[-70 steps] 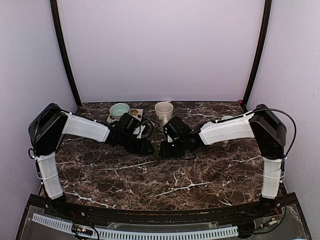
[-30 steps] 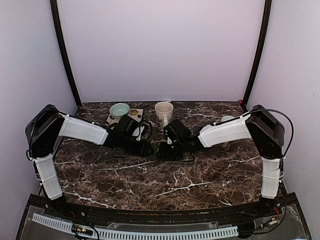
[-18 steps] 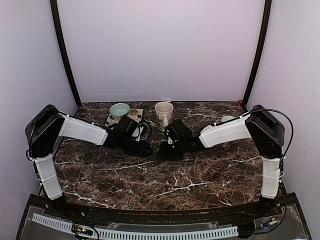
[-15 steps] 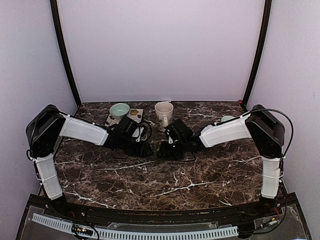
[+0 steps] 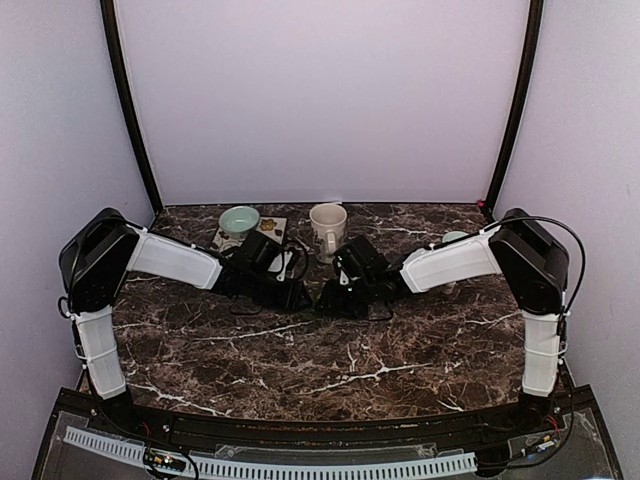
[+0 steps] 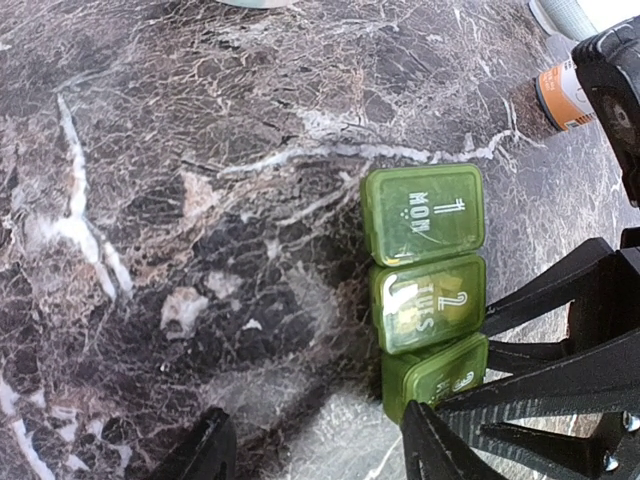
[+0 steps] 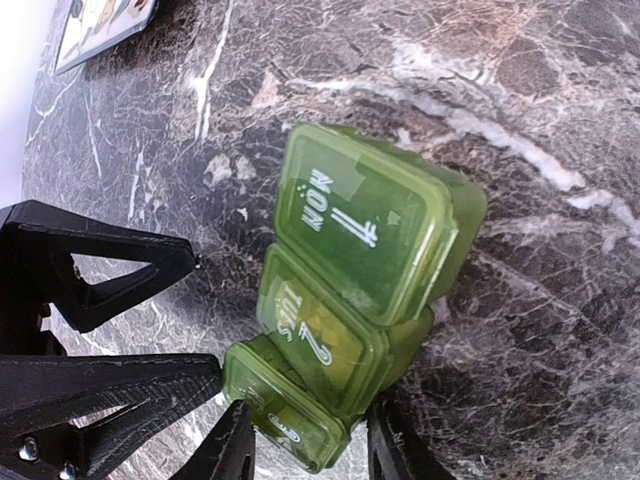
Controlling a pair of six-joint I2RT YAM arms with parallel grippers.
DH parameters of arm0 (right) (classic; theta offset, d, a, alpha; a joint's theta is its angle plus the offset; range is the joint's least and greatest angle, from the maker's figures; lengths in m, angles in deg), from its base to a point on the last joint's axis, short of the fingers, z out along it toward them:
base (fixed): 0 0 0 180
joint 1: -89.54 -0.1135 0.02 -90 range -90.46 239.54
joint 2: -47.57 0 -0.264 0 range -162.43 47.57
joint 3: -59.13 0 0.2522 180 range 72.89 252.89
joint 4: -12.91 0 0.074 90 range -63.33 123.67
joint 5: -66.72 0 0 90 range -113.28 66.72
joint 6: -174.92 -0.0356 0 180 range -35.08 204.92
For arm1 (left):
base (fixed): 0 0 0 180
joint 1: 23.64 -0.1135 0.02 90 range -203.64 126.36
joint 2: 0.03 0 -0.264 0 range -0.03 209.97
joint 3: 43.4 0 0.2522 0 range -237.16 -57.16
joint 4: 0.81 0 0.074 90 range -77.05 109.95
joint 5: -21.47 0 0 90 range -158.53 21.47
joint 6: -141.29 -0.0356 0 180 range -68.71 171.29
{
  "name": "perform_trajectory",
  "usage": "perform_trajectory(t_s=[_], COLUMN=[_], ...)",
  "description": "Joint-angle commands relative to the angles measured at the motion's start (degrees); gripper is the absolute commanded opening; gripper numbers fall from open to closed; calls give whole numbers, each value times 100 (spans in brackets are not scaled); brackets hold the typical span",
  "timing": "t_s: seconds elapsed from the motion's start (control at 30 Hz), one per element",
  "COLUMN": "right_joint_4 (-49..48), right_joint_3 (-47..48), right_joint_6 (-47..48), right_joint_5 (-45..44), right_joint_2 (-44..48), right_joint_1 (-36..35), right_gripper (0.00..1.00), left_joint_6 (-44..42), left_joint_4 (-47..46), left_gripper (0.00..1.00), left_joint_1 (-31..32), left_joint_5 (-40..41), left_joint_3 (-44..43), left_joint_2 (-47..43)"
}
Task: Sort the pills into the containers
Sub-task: Close the lid of the pill container.
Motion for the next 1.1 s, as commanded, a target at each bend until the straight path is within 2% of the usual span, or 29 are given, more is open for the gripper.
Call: perform_trajectory(t_s=[0.0, 0.3, 0.53, 1.07], right_joint_4=[-219, -365, -426, -522], right_joint_3=[-134, -229, -265, -359], right_joint_6=[-104, -153, -187, -289], right_joint_5=[56, 131, 178, 209], right_joint_2=[-153, -50, -39, 16], right_joint_1=[49, 108, 159, 270], right_gripper=[39, 41, 45, 46], left_joint_6=[-53, 149, 184, 90], left_joint_4=[216, -65, -108, -192], left_gripper=[59, 60, 61, 61], left_joint_1=[0, -127, -169, -274], left_joint_5=[93, 372, 357, 288], left_joint_3=[36, 236, 204, 99], left_joint_2=[170, -76, 69, 389])
